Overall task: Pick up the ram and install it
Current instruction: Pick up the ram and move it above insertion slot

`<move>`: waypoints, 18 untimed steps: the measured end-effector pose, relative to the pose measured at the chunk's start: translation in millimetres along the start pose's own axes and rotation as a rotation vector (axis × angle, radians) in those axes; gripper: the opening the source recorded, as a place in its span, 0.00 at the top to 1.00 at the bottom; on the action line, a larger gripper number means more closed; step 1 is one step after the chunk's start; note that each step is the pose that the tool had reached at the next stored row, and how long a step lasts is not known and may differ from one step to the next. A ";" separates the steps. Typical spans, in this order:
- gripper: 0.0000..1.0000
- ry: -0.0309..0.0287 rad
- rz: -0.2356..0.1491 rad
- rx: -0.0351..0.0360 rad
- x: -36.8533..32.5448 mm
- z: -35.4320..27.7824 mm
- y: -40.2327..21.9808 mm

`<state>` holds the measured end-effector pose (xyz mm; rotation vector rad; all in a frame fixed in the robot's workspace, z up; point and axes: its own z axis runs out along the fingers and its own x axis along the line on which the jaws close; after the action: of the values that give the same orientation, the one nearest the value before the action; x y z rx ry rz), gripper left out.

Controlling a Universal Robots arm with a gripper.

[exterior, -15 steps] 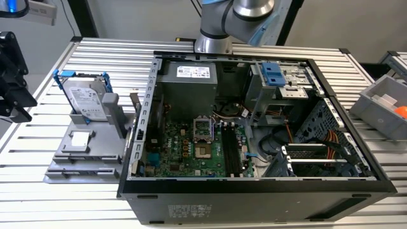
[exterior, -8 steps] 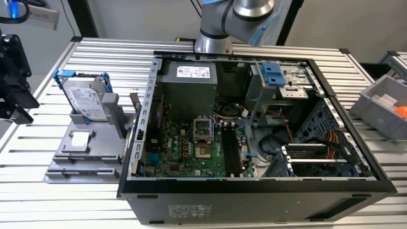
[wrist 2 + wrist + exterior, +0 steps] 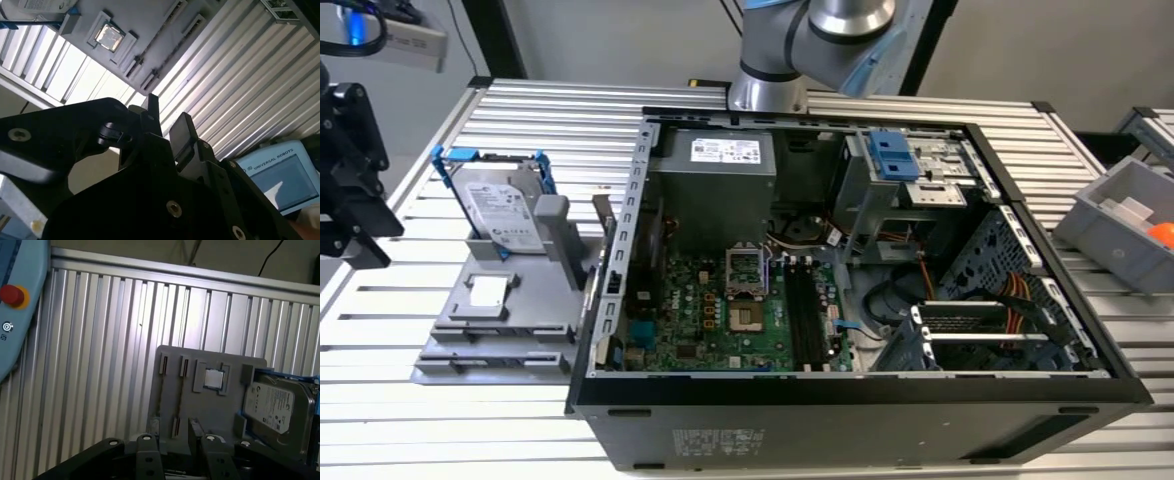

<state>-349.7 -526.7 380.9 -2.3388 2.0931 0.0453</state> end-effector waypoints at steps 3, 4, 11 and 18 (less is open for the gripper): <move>0.00 0.0108 0.000 0.0020 -1.8 2.2 -0.2; 0.00 0.0109 0.000 0.0031 -2.1 3.0 -0.3; 0.00 0.0107 0.027 0.0047 -2.5 10.5 -0.5; 0.00 0.0109 0.035 0.0109 -2.2 19.6 -0.8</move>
<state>-349.5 -524.0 361.4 -2.3018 2.1336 0.0211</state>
